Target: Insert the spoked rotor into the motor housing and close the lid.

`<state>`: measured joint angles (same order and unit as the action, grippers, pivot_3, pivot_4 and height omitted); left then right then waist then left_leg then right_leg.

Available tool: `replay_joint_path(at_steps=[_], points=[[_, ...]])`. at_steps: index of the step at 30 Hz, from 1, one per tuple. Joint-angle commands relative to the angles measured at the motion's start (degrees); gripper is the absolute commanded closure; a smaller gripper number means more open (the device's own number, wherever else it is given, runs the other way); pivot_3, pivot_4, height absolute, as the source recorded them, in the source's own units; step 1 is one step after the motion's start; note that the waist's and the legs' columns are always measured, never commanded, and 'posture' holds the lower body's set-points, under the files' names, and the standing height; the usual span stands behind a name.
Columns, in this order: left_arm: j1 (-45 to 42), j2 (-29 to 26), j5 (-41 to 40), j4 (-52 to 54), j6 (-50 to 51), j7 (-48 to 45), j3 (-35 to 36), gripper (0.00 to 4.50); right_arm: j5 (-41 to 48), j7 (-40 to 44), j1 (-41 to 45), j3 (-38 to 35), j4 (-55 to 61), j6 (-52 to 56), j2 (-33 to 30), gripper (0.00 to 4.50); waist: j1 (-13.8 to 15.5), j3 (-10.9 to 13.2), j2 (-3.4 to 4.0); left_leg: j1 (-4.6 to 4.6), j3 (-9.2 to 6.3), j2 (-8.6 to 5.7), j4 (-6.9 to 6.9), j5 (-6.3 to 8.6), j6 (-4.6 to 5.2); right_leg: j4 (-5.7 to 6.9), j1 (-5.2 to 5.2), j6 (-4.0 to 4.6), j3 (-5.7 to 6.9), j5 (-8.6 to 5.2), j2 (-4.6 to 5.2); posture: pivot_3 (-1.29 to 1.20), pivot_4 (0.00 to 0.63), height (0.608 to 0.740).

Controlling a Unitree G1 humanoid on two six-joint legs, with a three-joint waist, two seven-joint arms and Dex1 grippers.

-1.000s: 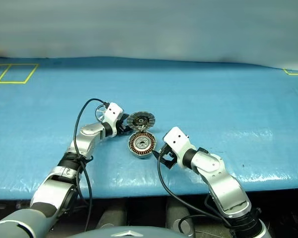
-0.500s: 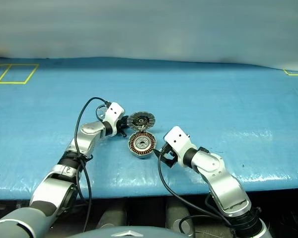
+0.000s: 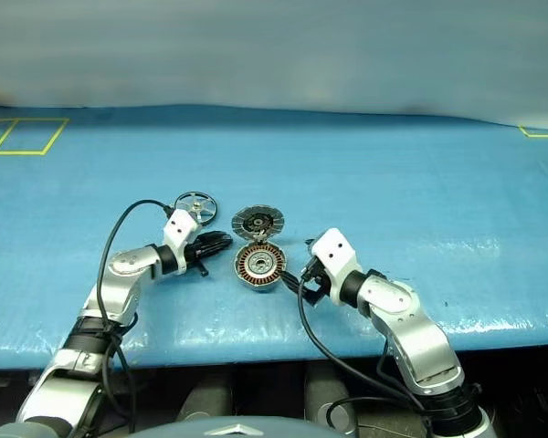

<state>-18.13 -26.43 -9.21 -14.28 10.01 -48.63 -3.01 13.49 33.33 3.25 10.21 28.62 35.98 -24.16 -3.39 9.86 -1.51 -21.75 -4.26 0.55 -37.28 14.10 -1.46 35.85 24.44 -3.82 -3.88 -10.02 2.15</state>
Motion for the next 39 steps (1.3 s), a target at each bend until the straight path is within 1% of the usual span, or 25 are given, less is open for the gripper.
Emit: replay_joint_path(at_steps=[1, 3, 6, 9, 16, 23, 27, 30, 39], points=[[1.3, -1.7, -5.7, 7.6, 2.2, -4.0, 2.6, 3.83, 1.1, 1.6, -0.2, -0.7, 0.1, -2.5, -0.7, 0.0, 0.1, 0.0, 0.01, -0.01, 0.0, 0.0, 0.0, 0.0, 0.0, 0.0, 0.01, 0.0, 0.0, 0.0, 0.0, 0.0, 0.15, 0.74], [2.0, -2.2, -8.9, 10.2, 4.8, -6.1, 3.3, 3.83, 1.2, 2.3, -0.4, -0.3, -0.5, -3.0, -1.3, 0.0, 0.2, 0.0, 0.0, -0.01, 0.01, 0.0, 0.0, 0.0, 0.0, -0.01, 0.01, 0.0, 0.0, 0.0, 0.01, 0.0, 0.15, 0.74], [2.5, -3.2, -11.1, 13.1, 6.4, -8.7, 3.0, 3.83, 1.7, 4.6, -0.9, 0.3, -1.0, -3.5, -2.6, 0.0, 0.2, 0.0, 0.01, -0.02, 0.02, 0.0, -0.01, 0.0, 0.0, 0.0, 0.02, 0.0, 0.0, 0.0, 0.01, 0.0, 0.15, 0.74], [2.4, -4.1, -11.8, 14.2, 7.5, -10.6, 2.1, 3.83, 2.4, 6.2, -1.5, 0.2, -1.3, -4.4, -3.4, 0.0, 0.2, 0.0, 0.01, -0.02, 0.01, 0.0, 0.0, 0.0, 0.0, 0.0, 0.03, 0.02, 0.01, -0.01, 0.0, 0.0, 0.15, 0.74], [1.6, -5.2, -12.2, 14.6, 9.5, -14.3, -0.8, 3.83, 1.6, 5.0, -2.6, -0.7, -2.0, -5.8, -3.5, 0.0, 0.1, 0.0, 0.0, -0.02, 0.04, 0.01, -0.02, 0.0, 0.0, 0.0, 0.03, 0.02, 0.0, -0.02, 0.0, 0.0, 0.15, 0.74], [-1.9, -2.7, -10.2, 12.2, 8.6, -13.9, -4.2, 3.83, 0.8, 4.5, -3.3, 0.2, -1.2, -5.5, -4.5, 0.0, 0.5, 0.0, 0.0, -0.03, 0.03, 0.0, -0.02, 0.0, 0.0, 0.0, 0.03, 0.02, 0.0, -0.02, 0.0, 0.0, 0.15, 0.74], [-4.8, -1.5, -6.7, 8.6, 7.2, -14.2, -7.9, 3.83, 0.5, 4.2, -3.2, 0.3, -1.1, -5.7, -4.8, 0.0, 0.6, 0.0, 0.0, -0.03, 0.03, -0.01, -0.03, 0.0, 0.0, 0.0, 0.02, 0.02, 0.0, -0.01, -0.01, 0.0, 0.15, 0.74], [-5.7, -1.0, -5.6, 7.1, 6.3, -14.7, -9.4, 3.83, 0.1, 3.7, -3.3, 0.2, -1.1, -5.7, -4.9, 0.0, 0.4, 0.0, 0.0, -0.03, 0.04, 0.0, -0.03, 0.0, 0.0, 0.0, 0.03, 0.02, -0.01, -0.01, -0.02, 0.0, 0.15, 0.74], [-6.7, 0.1, -3.7, 3.8, 3.8, -15.3, -10.5, 3.83, -0.4, 2.6, -4.1, 0.0, -0.8, -5.7, -4.8, 0.0, 0.5, 0.0, 0.0, -0.05, 0.04, -0.01, -0.05, 0.0, 0.0, 0.0, 0.03, 0.02, -0.01, -0.01, -0.01, 0.0, 0.15, 0.74]])
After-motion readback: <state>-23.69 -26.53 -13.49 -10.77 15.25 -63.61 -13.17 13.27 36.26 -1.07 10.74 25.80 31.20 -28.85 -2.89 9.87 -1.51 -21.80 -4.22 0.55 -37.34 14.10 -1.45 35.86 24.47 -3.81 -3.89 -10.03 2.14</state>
